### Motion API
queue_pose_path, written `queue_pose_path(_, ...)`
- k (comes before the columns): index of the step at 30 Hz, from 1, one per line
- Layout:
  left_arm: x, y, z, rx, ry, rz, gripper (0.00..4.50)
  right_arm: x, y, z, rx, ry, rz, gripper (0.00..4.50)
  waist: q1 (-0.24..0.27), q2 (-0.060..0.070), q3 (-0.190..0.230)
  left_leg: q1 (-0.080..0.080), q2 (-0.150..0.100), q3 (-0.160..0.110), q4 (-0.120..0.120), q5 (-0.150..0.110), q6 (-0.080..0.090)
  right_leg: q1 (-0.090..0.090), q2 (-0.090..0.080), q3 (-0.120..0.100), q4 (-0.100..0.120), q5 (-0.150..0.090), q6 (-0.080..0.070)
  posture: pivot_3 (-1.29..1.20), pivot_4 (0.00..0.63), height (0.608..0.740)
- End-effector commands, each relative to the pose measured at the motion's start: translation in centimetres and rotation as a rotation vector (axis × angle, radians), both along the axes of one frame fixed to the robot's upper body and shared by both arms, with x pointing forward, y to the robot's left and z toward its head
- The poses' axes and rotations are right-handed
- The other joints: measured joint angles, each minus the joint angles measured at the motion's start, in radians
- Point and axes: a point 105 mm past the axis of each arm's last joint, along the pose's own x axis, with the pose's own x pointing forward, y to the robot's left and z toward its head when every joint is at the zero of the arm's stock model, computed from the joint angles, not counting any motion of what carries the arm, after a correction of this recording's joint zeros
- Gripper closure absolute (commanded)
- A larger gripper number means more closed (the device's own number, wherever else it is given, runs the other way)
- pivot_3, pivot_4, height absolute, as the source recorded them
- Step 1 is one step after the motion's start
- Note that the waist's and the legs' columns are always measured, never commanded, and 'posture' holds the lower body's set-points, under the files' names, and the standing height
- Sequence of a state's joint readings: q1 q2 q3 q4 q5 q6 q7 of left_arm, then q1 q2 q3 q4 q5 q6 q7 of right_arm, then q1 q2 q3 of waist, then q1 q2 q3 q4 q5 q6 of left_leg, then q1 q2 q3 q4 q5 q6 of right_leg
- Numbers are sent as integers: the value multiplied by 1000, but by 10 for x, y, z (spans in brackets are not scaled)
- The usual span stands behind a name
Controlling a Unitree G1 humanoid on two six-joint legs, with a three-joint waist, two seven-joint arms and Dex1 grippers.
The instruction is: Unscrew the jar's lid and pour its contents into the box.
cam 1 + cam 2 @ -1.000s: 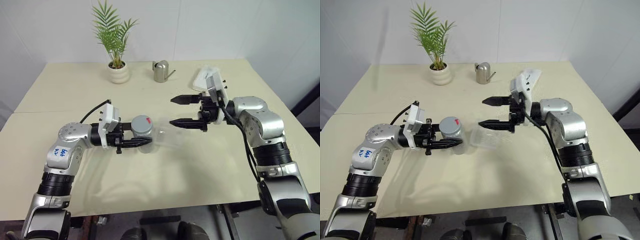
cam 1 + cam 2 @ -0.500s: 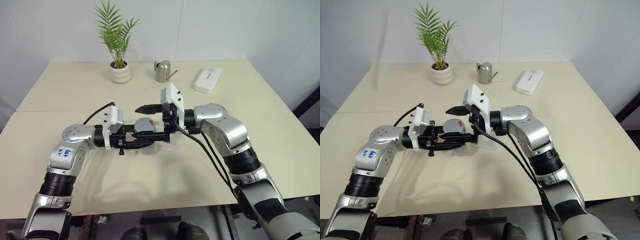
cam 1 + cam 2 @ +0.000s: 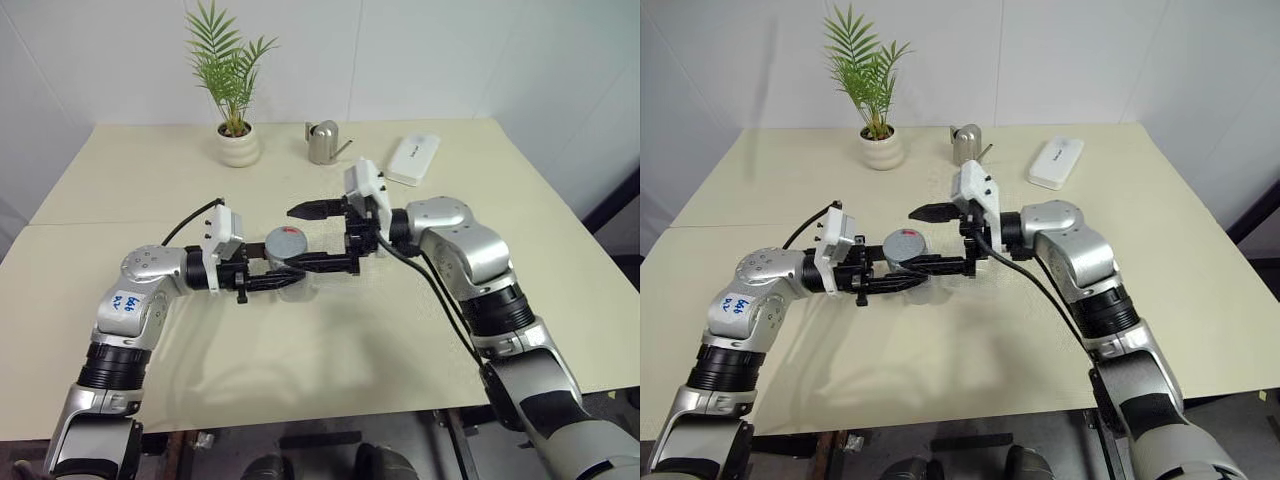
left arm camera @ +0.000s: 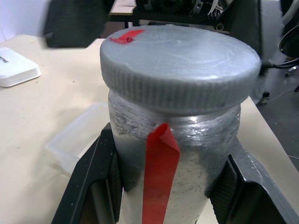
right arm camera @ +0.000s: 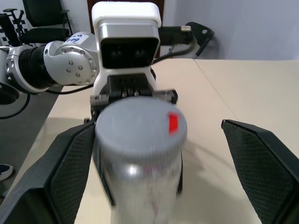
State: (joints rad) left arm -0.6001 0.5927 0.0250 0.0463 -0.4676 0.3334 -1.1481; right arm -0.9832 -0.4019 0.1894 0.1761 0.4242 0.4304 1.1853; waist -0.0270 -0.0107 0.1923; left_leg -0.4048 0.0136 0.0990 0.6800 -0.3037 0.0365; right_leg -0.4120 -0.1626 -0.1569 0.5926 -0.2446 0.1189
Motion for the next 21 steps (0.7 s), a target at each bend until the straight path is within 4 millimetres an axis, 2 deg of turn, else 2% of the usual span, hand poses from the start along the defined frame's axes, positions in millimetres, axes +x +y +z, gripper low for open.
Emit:
queue_pose_path(1, -13, -6, 3, 4, -37, -65, 2562, 17, -35, 14, 49, -44, -124, 35, 0, 0, 0, 0, 0, 0, 0, 0, 0, 0, 0, 0, 0, 0, 0, 0, 150, 740)
queue_pose_path(6, -16, -5, 4, -2, -28, -65, 2562, 13, -56, 13, 44, -56, -122, 35, 1, 0, 0, 0, 0, 0, 0, 0, 0, 0, 0, 0, -1, 0, 0, 0, 150, 740)
queue_pose_path(10, -15, -1, 5, 8, -32, -47, 2562, 3, -60, 12, 27, -35, -81, 35, 0, 0, 0, 0, 0, 0, 0, 0, 0, 0, 0, 0, 0, 0, 0, 0, 150, 740)
queue_pose_path(16, -13, -1, 8, 10, -40, -40, 2562, -19, -25, 30, 101, -36, 40, 35, 0, 0, 0, 0, 1, 1, 0, 0, 0, 0, 0, 0, 0, 0, 0, 0, 150, 740)
queue_pose_path(21, -13, -2, 6, 14, -35, -44, 2562, -32, 6, 31, 102, -14, 83, 35, 2, 0, 0, 0, 0, 0, 0, 0, 0, 0, 0, 0, 0, 0, 0, 0, 150, 740)
